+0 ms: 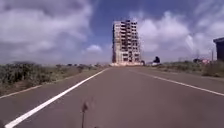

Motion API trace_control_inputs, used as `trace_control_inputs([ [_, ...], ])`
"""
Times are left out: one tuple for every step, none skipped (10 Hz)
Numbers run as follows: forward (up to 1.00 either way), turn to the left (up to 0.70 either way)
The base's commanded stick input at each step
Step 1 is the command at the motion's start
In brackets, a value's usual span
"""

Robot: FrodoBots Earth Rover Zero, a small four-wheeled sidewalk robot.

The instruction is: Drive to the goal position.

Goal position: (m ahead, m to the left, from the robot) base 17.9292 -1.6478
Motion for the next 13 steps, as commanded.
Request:
trace_control_inputs([
  [1.0,0.0],
  [1.0,0.0],
  [1.0,0.0],
  [1.0,0.0],
  [1.0,0.0],
  [1.0,0.0],
  [1.0,0.0],
  [1.0,0.0],
  [1.0,0.0],
  [1.0,0.0],
  [1.0,-0.08],
  [1.0,-0.28],
  [1.0,-0.4],
])
